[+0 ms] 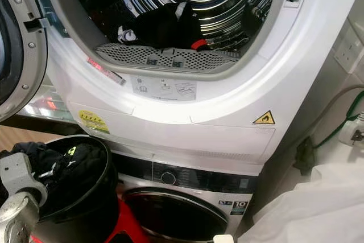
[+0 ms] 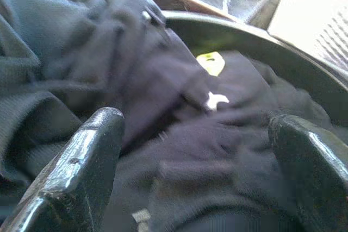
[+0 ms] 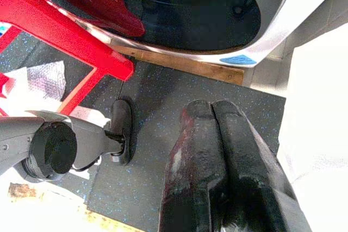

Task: Clothes washing

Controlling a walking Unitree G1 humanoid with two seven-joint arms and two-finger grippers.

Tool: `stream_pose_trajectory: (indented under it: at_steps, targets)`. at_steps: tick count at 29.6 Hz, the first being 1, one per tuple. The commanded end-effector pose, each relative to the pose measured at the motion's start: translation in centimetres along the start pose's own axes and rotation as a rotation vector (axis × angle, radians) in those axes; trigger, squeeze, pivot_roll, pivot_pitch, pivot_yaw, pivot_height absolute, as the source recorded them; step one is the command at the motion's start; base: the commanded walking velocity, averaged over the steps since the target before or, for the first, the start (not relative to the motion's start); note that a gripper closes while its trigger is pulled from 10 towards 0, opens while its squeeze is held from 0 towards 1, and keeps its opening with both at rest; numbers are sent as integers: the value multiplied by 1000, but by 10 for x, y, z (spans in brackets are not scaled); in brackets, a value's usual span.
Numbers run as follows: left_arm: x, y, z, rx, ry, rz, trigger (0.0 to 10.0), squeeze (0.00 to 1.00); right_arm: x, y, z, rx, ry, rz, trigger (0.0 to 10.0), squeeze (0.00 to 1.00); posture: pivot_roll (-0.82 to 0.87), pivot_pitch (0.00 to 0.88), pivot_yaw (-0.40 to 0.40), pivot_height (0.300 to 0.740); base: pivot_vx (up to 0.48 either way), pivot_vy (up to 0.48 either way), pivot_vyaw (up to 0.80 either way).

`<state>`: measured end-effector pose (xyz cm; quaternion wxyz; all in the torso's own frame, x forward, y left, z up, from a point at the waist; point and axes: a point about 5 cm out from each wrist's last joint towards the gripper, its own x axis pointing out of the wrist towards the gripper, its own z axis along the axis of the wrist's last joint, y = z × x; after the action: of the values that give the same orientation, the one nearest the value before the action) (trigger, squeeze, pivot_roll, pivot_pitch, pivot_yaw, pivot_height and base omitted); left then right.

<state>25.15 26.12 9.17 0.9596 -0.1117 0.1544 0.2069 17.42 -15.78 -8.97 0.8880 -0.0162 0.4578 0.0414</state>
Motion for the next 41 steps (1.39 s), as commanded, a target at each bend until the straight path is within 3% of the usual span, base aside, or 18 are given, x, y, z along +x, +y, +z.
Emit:
stream_pose_trajectory:
  at_steps: [1, 4, 16, 18, 25, 31, 32, 33, 34, 35, 41]
  targets:
    - [0, 2, 1, 6, 26, -6, 10000, 1000, 0, 3, -1, -7, 10, 9, 10000, 0, 170, 0, 81, 740, 0, 0, 0]
    - [1, 2, -2, 11, 89, -1, 10000, 1000, 0, 6, -1, -19, 13, 20, 10000, 0, 177, 0, 81, 740, 0, 0, 0]
    - [5, 0, -8, 35, 169, -5, 10000, 1000, 1, 8, -1, -35, 11, 31, 10000, 0, 170, 0, 85, 740, 0, 0, 0]
    - [7, -8, -8, -7, 188, -58, 10000, 1000, 0, 8, -2, -32, 13, 27, 10000, 0, 169, 0, 82, 740, 0, 0, 0]
    - [11, -13, -12, -125, 251, -86, 10000, 1000, 0, 5, -2, -29, 12, 20, 10000, 0, 161, 0, 76, 740, 0, 0, 0]
    - [11, -16, -27, -120, 366, -93, 10000, 1000, 0, 4, 0, -30, 8, 18, 10000, 0, 156, 0, 74, 740, 0, 0, 0]
    - [10, -16, -29, -124, 388, -89, 10000, 925, 0, 3, 0, -30, 8, 16, 10000, 0, 156, 0, 74, 740, 0, 0, 0]
    - [9, -16, -29, -131, 396, -87, 10000, 925, 0, 3, 0, -30, 8, 16, 10000, 0, 157, 0, 74, 740, 0, 0, 0]
    - [9, -16, -30, -134, 403, -81, 10000, 51, 0, 2, 0, -31, 8, 16, 10000, 0, 156, 0, 74, 740, 0, 0, 0]
    - [8, -14, -32, -145, 428, -63, 10000, 0, 0, 2, 0, -33, 8, 17, 10000, 0, 157, 0, 75, 740, 0, 0, 0]
    - [7, -4, -40, -171, 501, -12, 10000, 0, 1, 5, 0, -42, 11, 27, 10000, 0, 161, 0, 80, 740, 0, 0, 0]
